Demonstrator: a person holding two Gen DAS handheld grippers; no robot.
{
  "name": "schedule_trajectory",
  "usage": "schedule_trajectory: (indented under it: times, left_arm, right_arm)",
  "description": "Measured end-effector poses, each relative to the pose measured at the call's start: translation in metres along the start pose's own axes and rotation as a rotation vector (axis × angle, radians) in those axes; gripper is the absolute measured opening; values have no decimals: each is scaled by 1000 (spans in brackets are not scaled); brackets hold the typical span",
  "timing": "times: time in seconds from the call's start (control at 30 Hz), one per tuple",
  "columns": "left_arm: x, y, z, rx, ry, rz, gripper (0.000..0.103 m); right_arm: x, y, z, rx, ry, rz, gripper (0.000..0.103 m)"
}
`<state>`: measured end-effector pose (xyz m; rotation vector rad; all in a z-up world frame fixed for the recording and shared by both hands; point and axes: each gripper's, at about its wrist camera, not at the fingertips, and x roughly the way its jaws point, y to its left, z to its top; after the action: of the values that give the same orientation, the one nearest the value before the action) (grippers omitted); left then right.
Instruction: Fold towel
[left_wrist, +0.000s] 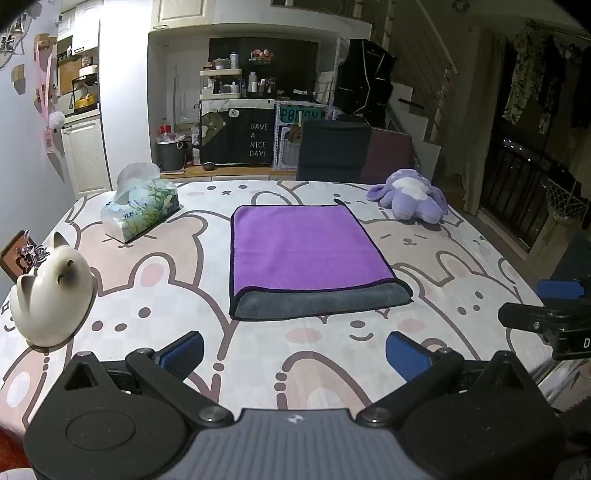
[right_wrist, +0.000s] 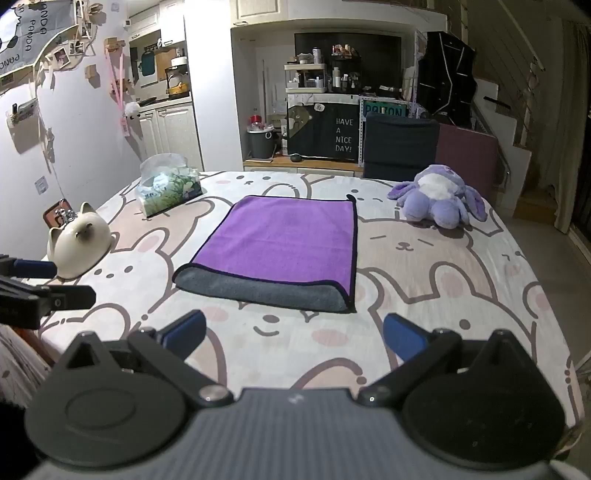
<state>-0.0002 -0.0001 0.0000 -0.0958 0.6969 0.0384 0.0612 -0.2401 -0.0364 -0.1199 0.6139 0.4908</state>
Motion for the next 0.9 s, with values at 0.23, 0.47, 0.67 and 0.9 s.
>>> schedule_trajectory:
  times: [0.23,0.47,0.67,0.9]
  left_arm:
    - [0,0,0,-2,1,-2,103]
    - [0,0,0,-4,1,-4,103]
    - [0,0,0,-5,1,-5,103]
    - [0,0,0,-6,1,-5,103]
  right_arm:
    - [0,1,1,-1,-1,3,103]
    - [0,-3,0,2,2,3,103]
    - [2,1,1,-3,3,3,103]
    - [2,1,1,-3,4,2,103]
